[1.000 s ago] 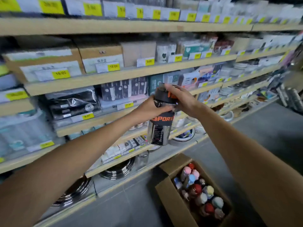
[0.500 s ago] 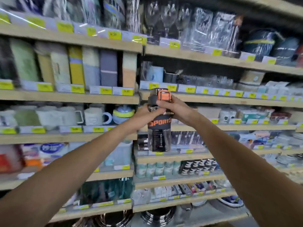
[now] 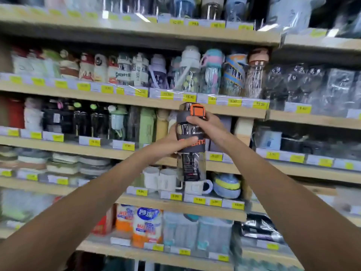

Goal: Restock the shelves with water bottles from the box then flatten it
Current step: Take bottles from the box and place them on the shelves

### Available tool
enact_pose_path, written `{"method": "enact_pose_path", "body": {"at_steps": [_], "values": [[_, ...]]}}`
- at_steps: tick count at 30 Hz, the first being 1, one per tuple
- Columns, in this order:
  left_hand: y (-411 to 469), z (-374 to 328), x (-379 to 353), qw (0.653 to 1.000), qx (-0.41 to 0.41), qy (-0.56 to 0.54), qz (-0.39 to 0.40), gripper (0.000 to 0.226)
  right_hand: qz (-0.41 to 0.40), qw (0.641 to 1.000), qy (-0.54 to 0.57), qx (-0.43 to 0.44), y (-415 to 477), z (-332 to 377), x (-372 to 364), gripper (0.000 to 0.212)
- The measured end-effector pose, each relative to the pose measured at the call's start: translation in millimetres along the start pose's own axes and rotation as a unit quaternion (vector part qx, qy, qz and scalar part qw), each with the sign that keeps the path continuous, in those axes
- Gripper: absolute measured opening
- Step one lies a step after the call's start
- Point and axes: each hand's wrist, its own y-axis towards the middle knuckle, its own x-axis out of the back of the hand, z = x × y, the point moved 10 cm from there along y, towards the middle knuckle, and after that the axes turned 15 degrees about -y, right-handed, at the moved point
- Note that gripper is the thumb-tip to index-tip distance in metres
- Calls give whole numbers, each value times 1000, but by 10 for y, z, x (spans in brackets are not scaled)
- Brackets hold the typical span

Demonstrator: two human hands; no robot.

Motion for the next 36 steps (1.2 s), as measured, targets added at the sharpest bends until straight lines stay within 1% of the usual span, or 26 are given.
{"method": "enact_pose_path", "body": {"at_steps": [1,3,6,7,9,11,13,15,17,20,21,23,26,28,31,34,36], "values": [[15,-43,169,1000,0,4,-16,95,-2,1000,9,12,105,135,-92,9],[56,-188,471,998,-15,4,-63,88,-3,999,29,31,318,359,-241,9],[171,-392,907,990,-40,-6,-138,75,7,996,65,59,639,677,-445,22],[211,-455,1033,987,-48,-7,-156,74,12,995,74,69,738,782,-503,25],[313,-532,1239,981,-68,-8,-183,77,20,993,78,89,918,947,-588,27],[397,-630,1389,975,-91,-7,-205,74,30,990,83,108,1085,1074,-642,25],[493,-757,1535,965,-125,-6,-231,67,26,989,53,139,1260,1183,-647,20],[622,-909,1682,953,-166,-8,-253,67,1,986,16,166,1419,1277,-572,24],[760,-1081,1792,939,-210,-2,-272,70,-45,981,-1,186,1579,1311,-420,24],[925,-1262,1915,913,-279,-31,-296,80,-162,965,-24,207,1746,1226,-120,14],[971,-1304,1930,905,-298,-43,-300,82,-205,955,-53,207,1791,1169,-18,12],[1111,-1360,1962,893,-330,-47,-301,88,-277,933,-124,194,1836,1049,158,17],[1379,-1394,2044,884,-350,-44,-306,92,-352,893,-218,177,1923,913,363,26],[1501,-1412,2045,889,-348,-19,-297,96,-369,873,-267,174,1988,880,377,36],[1712,-1381,2029,906,-337,4,-257,97,-380,863,-294,155,2082,815,339,52],[1876,-1356,1984,914,-334,32,-230,102,-374,871,-292,126,2178,718,261,68],[1971,-1311,1949,920,-325,70,-209,108,-368,871,-306,109,2247,635,177,75]]}}
